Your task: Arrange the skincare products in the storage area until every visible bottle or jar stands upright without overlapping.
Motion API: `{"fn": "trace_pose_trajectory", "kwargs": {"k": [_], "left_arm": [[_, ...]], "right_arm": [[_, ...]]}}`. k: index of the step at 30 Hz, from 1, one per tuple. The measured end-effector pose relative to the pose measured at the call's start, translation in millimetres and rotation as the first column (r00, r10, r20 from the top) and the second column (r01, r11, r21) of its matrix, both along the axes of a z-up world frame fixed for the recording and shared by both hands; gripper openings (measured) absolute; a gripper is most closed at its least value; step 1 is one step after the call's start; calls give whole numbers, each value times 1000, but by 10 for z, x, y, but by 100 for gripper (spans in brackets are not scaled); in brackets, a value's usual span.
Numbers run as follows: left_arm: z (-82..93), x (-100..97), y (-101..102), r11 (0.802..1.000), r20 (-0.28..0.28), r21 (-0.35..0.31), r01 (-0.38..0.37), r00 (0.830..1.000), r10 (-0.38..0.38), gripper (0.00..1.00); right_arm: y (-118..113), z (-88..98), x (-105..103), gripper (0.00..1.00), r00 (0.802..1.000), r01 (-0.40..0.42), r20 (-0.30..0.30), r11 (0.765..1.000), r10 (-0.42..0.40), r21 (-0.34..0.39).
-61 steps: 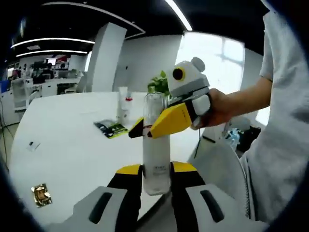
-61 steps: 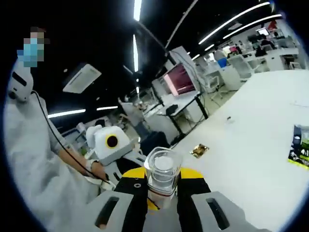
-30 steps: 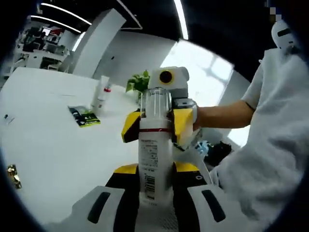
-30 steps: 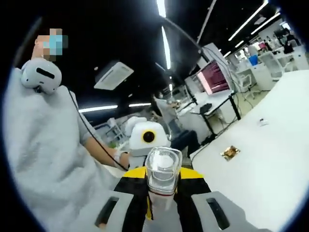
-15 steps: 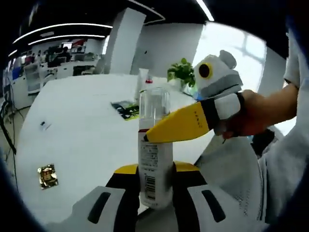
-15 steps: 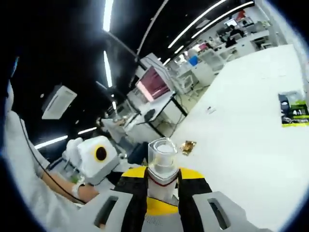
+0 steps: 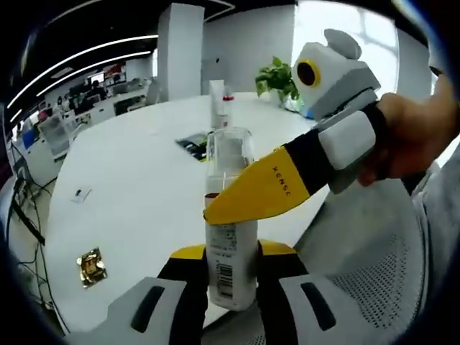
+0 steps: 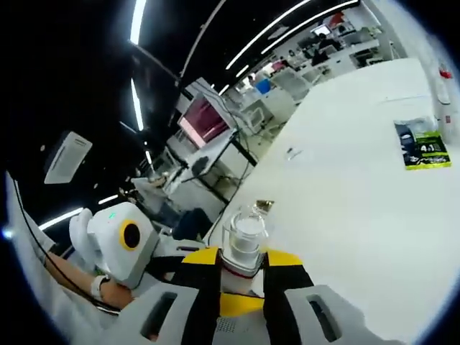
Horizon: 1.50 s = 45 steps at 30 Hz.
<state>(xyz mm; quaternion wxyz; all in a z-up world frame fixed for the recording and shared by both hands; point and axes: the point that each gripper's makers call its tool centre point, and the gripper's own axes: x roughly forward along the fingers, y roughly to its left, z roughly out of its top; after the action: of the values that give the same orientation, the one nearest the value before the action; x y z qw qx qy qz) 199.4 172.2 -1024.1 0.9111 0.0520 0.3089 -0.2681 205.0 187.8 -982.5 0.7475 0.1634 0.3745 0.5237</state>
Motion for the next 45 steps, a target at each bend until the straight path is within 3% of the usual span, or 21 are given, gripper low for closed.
{"fn": "trace_pose_trajectory", "kwargs": {"k": [4, 6, 9, 12, 18, 19, 23, 33, 37, 41, 45], "left_arm": [[26, 0, -41, 999, 10, -27, 19, 1000, -19, 21], [12, -28, -104, 997, -23, -70, 37, 999, -38, 21], [102, -28, -153, 993, 24, -99, 61, 998, -59, 21], [161, -47, -214, 984, 24, -156, 83, 996, -80, 21], [340, -183, -431, 929, 7, -332, 164, 985, -171, 27], [339, -227, -448, 925, 5, -328, 190, 980, -200, 27], [421, -335, -553, 894, 26, -365, 260, 963, -270, 26], [480, -430, -620, 843, -5, -449, 297, 942, -335, 26], [482, -466, -631, 835, -19, -459, 304, 936, -351, 26], [523, -456, -615, 824, -21, -486, 291, 938, -345, 25], [524, -445, -594, 828, -26, -486, 280, 942, -334, 25]], "right_arm": [[15, 54, -40, 15, 992, -110, 59, 994, 109, 2], [6, 63, -95, 15, 977, -188, 101, 982, 189, -18], [2, 164, -135, 15, 948, -271, 176, 962, 266, 5], [-27, 220, -168, 15, 930, -329, 184, 944, 317, 33], [-114, 423, -392, 15, 835, -515, 275, 852, 476, 89], [-135, 425, -438, 15, 823, -540, 267, 837, 502, 89], [-163, 503, -505, 15, 799, -580, 277, 806, 534, 116], [-177, 593, -580, 15, 787, -606, 278, 774, 551, 183], [-165, 593, -607, 15, 785, -611, 276, 767, 554, 198], [-158, 622, -590, 15, 803, -590, 268, 774, 533, 228], [-143, 627, -577, 16, 817, -570, 266, 786, 511, 240]]}}
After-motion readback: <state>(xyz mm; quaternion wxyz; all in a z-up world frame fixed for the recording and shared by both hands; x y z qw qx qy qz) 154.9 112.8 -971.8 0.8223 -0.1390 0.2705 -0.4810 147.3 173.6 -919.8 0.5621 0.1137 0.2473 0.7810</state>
